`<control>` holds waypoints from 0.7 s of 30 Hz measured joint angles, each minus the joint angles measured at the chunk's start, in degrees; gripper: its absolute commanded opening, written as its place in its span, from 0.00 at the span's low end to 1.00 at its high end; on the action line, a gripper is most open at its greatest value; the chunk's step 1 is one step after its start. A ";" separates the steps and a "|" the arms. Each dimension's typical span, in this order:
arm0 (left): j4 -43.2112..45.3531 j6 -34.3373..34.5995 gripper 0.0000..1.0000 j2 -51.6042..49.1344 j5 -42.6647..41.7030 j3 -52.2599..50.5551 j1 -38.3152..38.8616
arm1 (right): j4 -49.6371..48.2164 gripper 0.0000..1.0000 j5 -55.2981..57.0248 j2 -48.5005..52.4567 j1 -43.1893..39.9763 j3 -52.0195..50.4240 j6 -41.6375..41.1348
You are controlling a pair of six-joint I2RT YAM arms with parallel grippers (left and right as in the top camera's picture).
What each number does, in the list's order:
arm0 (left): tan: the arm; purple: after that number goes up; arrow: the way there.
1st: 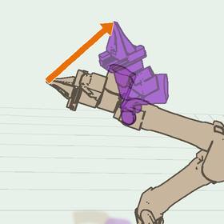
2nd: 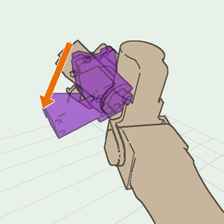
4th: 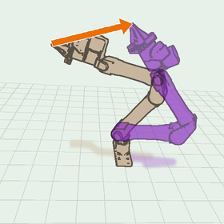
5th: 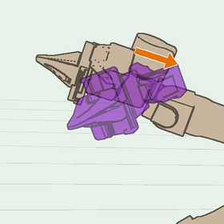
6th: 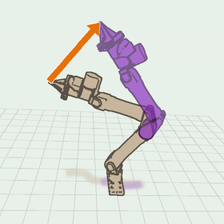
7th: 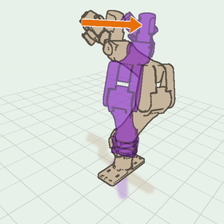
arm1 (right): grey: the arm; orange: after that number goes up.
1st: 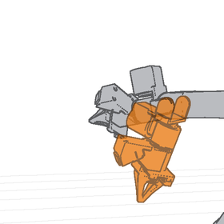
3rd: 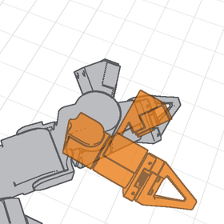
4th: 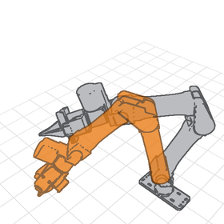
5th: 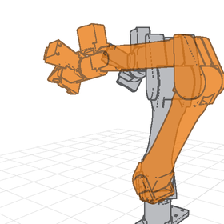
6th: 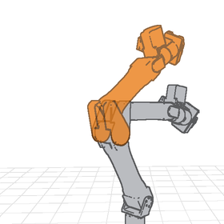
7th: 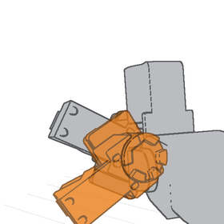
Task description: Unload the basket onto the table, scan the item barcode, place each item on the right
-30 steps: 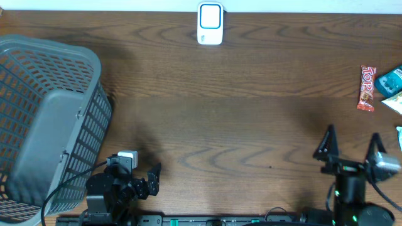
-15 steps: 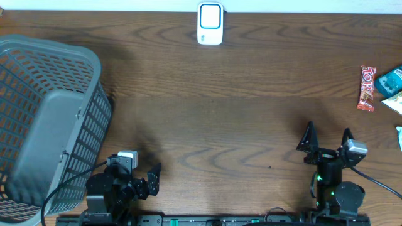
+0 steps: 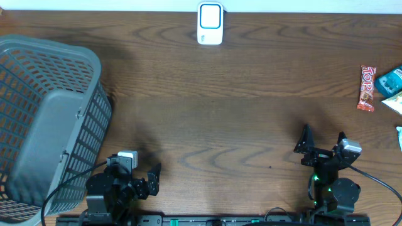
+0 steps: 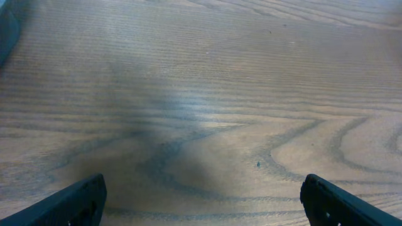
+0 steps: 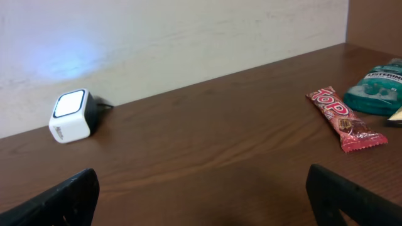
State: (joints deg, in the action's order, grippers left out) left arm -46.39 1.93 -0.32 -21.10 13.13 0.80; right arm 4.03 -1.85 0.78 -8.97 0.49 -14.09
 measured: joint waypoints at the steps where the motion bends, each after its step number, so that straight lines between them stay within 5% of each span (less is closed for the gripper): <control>1: 0.00 0.00 0.98 0.00 0.00 0.00 0.00 | 0.00 0.99 0.00 0.00 0.00 0.00 0.00; 16: 1.20 -0.11 0.98 0.00 0.74 -0.11 0.00 | -0.02 0.99 0.00 0.00 0.00 0.00 0.00; 21: 23.32 -0.44 0.98 -0.04 1.77 -2.21 0.15 | -0.02 0.99 0.00 -0.04 0.00 0.00 0.00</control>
State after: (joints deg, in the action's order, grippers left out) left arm -23.07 1.50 -0.36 -19.33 10.92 0.95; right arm 4.01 -1.85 0.73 -8.97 0.49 -14.09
